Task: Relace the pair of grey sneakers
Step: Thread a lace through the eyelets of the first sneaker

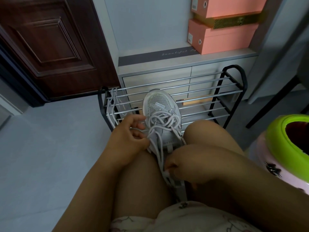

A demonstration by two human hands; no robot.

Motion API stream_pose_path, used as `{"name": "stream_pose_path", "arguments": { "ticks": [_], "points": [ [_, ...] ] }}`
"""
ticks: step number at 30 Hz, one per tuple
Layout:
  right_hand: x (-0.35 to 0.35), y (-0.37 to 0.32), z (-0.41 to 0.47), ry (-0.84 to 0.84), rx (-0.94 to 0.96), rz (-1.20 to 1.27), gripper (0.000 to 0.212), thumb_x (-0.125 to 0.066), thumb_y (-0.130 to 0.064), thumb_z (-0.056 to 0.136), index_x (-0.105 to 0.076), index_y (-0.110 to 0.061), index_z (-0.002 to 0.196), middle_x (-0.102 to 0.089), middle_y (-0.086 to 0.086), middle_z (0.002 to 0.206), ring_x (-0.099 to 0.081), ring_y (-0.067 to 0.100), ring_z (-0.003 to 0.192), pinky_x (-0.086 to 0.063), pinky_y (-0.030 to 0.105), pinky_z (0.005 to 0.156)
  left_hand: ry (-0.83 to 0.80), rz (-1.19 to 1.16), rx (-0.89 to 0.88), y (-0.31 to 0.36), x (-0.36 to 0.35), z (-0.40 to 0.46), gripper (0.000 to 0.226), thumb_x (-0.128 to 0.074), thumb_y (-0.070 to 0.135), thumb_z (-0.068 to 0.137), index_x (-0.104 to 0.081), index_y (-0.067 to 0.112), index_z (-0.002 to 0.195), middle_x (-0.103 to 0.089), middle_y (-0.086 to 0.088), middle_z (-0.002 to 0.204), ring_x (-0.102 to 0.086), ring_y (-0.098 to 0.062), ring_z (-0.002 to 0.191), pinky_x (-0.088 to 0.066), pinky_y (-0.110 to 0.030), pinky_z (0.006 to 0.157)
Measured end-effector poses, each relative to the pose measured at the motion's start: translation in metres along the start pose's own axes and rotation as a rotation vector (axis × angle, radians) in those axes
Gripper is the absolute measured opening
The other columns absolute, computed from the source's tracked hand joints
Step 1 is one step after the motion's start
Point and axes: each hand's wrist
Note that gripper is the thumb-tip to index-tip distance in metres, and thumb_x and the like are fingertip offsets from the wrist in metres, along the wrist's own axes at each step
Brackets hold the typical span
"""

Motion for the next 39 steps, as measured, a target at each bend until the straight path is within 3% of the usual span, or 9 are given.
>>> {"name": "stream_pose_path", "arguments": {
  "ticks": [3, 7, 9, 13, 18, 25, 28, 32, 39],
  "points": [
    [0.005, 0.007, 0.0, 0.002, -0.034, 0.234, 0.028, -0.049, -0.036, 0.094, -0.069, -0.017, 0.1, -0.069, -0.001, 0.076, -0.052, -0.004, 0.044, -0.041, 0.013, 0.05, -0.005, 0.004, -0.01, -0.001, 0.0, 0.0, 0.052, -0.07, 0.001, 0.068, -0.058, 0.037, 0.105, -0.06, 0.006, 0.093, -0.063, -0.006, 0.07, -0.051, -0.013, 0.064],
    [0.018, 0.017, -0.014, 0.185, -0.077, 0.359, 0.024, -0.054, -0.046, 0.09, -0.07, -0.029, 0.092, -0.062, -0.013, 0.048, -0.056, -0.003, 0.041, -0.047, 0.01, 0.053, -0.031, 0.003, -0.018, -0.002, 0.001, 0.0, 0.053, -0.068, -0.005, 0.069, -0.06, 0.033, 0.106, -0.061, 0.005, 0.092, -0.063, -0.006, 0.069, -0.052, -0.015, 0.064],
    [0.014, 0.011, -0.009, 0.244, -0.096, 0.275, 0.025, -0.053, -0.042, 0.091, -0.068, -0.022, 0.093, -0.063, -0.008, 0.053, -0.061, 0.0, 0.05, -0.042, 0.007, 0.05, -0.033, 0.002, -0.016, -0.002, 0.0, 0.0, 0.051, -0.069, -0.005, 0.069, -0.061, 0.032, 0.104, -0.061, 0.006, 0.092, -0.063, -0.007, 0.069, -0.053, -0.016, 0.065],
    [-0.007, -0.002, 0.018, 0.335, -0.14, 0.259, 0.015, -0.051, -0.027, 0.094, -0.047, -0.018, 0.105, -0.062, 0.008, 0.105, -0.062, 0.022, 0.094, -0.043, 0.026, 0.068, -0.03, 0.021, -0.031, -0.002, -0.001, 0.001, 0.048, -0.069, -0.004, 0.068, -0.062, 0.035, 0.096, -0.063, 0.007, 0.091, -0.063, -0.006, 0.069, -0.052, -0.015, 0.063],
    [-0.008, 0.002, 0.02, 0.339, -0.127, 0.825, 0.007, -0.057, -0.024, 0.091, -0.063, -0.025, 0.087, -0.065, 0.013, 0.078, -0.057, 0.014, 0.055, -0.048, 0.026, 0.049, -0.021, 0.03, -0.028, 0.0, 0.001, -0.001, 0.042, -0.07, -0.004, 0.07, -0.063, 0.032, 0.091, -0.065, 0.006, 0.091, -0.063, -0.005, 0.067, -0.05, -0.014, 0.06],
    [0.023, 0.014, -0.001, 0.472, 0.17, 1.545, 0.016, -0.063, -0.003, 0.077, -0.069, -0.006, 0.091, -0.064, 0.009, 0.076, -0.043, 0.005, 0.043, -0.033, 0.015, 0.038, -0.027, 0.099, -0.087, 0.019, -0.003, -0.01, 0.018, -0.067, 0.008, 0.08, -0.07, 0.025, 0.083, -0.056, 0.01, 0.064, -0.048, 0.001, 0.053, -0.039, -0.008, 0.051],
    [0.029, 0.018, 0.0, 0.615, 0.252, 1.606, 0.022, -0.059, 0.0, 0.079, -0.065, 0.003, 0.101, -0.068, 0.013, 0.086, -0.05, 0.008, 0.051, -0.041, 0.017, 0.045, -0.243, -0.096, -0.06, 0.038, -0.009, -0.014, 0.013, -0.061, 0.019, 0.086, -0.074, 0.02, 0.089, -0.065, 0.016, 0.065, -0.055, 0.007, 0.054, -0.043, -0.006, 0.053],
    [0.029, 0.022, 0.002, 0.657, 0.339, 1.694, 0.03, -0.061, -0.007, 0.067, -0.062, 0.002, 0.096, -0.068, 0.014, 0.09, -0.054, 0.011, 0.056, -0.047, 0.017, 0.05, -0.248, 0.1, -0.022, 0.043, -0.02, -0.009, 0.006, -0.067, 0.03, 0.085, -0.071, 0.026, 0.085, -0.068, 0.007, 0.071, -0.062, -0.009, 0.064, -0.052, -0.033, 0.068],
    [0.028, 0.033, 0.001, 0.676, 0.288, 1.61, 0.031, -0.063, -0.005, 0.072, -0.057, -0.001, 0.102, -0.064, 0.013, 0.083, -0.054, 0.011, 0.053, -0.042, 0.019, 0.045, -0.231, 0.005, 0.007, 0.057, -0.026, 0.001, 0.021, -0.058, 0.023, 0.092, -0.065, 0.01, 0.077, -0.06, 0.002, 0.057, -0.05, -0.003, 0.043, -0.042, -0.016, 0.045]
  ]
}}
Point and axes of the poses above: each hand's wrist, its own z-axis towards the middle knuckle, its own x-axis out of the back of the hand, y = z × x
